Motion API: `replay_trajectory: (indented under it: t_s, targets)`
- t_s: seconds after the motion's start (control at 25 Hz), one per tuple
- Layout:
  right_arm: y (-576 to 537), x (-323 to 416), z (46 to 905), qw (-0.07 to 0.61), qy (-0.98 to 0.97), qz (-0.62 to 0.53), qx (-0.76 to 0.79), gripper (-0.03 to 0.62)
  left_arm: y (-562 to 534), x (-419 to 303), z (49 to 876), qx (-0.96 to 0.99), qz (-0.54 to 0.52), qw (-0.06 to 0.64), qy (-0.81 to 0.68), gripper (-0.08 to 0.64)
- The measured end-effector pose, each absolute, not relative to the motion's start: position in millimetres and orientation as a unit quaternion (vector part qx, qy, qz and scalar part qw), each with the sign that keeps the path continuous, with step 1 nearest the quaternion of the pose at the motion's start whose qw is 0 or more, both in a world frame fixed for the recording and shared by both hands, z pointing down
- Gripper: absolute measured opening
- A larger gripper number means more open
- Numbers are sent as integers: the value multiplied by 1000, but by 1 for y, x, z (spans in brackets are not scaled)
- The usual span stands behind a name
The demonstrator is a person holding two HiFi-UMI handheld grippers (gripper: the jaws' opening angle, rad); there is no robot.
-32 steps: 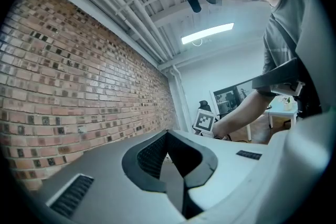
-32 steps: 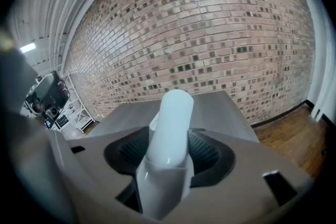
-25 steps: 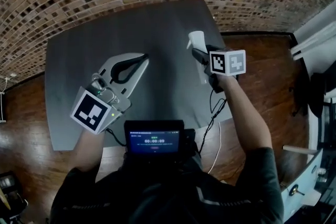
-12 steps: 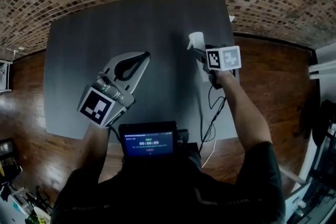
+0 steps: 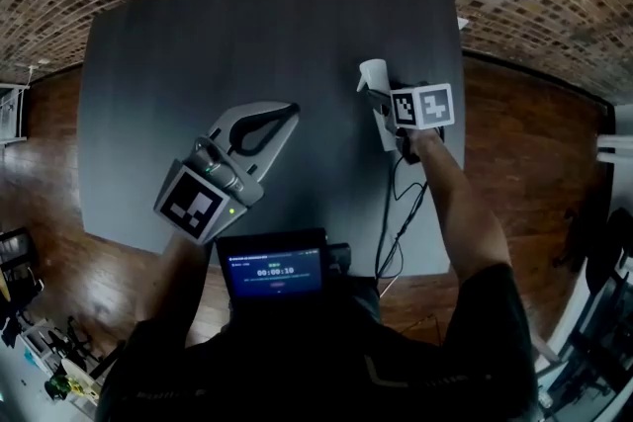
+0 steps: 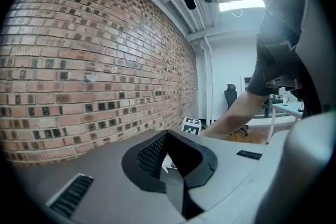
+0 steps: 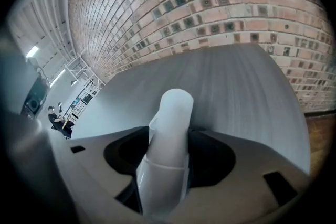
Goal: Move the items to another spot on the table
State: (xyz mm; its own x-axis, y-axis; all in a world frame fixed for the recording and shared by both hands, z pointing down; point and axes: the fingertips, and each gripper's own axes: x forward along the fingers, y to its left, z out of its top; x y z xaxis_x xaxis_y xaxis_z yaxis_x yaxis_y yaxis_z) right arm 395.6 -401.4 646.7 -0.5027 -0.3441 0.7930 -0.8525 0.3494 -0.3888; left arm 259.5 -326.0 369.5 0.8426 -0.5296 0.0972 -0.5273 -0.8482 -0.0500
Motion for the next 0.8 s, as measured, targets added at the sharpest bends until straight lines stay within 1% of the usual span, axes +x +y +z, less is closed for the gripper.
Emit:
replay_trajectory:
  t_s: [0.44, 0.72, 0.76, 0.8]
  targets:
    - [-404, 392, 653, 304, -768, 412, 386, 253, -335, 255, 379, -958, -53, 0, 283, 2]
    - [-412, 397, 635, 301, -772, 373, 417, 261, -332, 250, 368, -954, -48, 7, 297, 2]
    - [-413, 397, 632, 295, -774, 371, 419, 284, -331, 249, 367, -953, -48, 9, 300, 2]
    - [-414, 396, 629, 290, -777, 369, 420, 287, -330, 247, 365, -952, -48, 10, 303, 2]
